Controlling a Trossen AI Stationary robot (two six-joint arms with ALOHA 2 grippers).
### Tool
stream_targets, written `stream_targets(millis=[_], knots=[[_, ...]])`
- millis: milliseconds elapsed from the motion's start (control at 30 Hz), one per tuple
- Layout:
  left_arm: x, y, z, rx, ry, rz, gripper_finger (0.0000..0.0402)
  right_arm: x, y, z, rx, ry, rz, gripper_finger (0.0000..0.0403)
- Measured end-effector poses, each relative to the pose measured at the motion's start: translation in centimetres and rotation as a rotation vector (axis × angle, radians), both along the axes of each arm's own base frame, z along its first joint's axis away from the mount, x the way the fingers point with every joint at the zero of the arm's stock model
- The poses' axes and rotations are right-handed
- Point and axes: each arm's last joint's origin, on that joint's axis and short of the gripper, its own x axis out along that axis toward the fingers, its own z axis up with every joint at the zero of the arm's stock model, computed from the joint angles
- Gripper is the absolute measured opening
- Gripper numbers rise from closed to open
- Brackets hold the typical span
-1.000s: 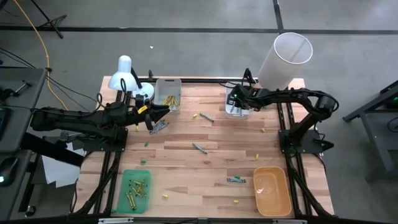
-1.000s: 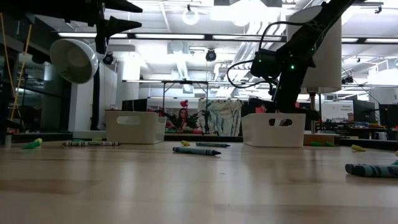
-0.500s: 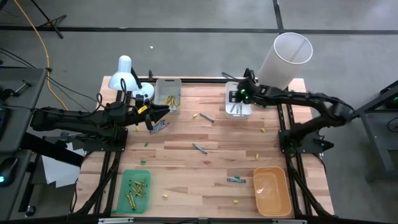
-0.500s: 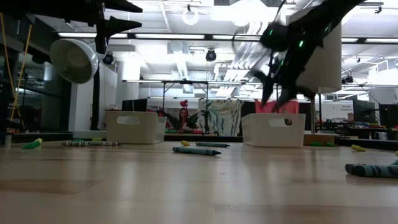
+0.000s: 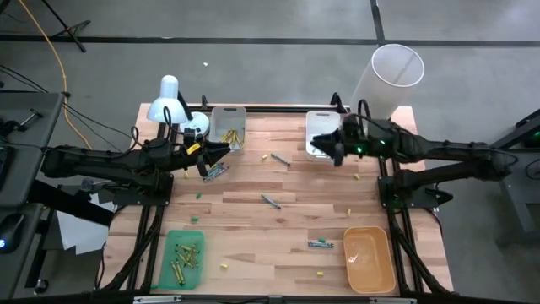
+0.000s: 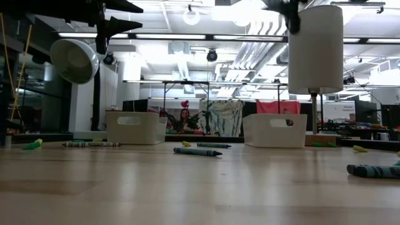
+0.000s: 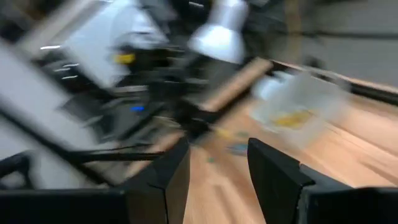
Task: Sort crayons
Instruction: Put the gray crayon into the white bin
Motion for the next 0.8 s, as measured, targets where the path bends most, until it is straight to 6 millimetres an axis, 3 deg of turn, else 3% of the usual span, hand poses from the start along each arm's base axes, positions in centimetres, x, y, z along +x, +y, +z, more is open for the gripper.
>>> stream_targets(millis=[233, 500, 667, 800], knots=[[0.0, 0.0, 0.0, 0.0, 0.0, 0.0, 0.0131, 1.0, 3.5, 0.6, -0.282, -0.055, 0.134, 0.0154], [0.4, 0.0, 0.3, 0.05, 0.032, 0.004, 0.0131, 1.5, 3.9, 0.1, -0.272, -0.032, 0.095, 0.0154], [2.7, 0.1, 1.5, 0.155, 0.326, -0.031, 0.0131, 1.5, 3.9, 0.1, -0.271, -0.033, 0.095, 0.0154], [4.6, 0.3, 0.8, 0.123, 0.691, -0.052, 0.0131, 1.6, 3.8, 0.0, -0.272, -0.027, 0.093, 0.0154]])
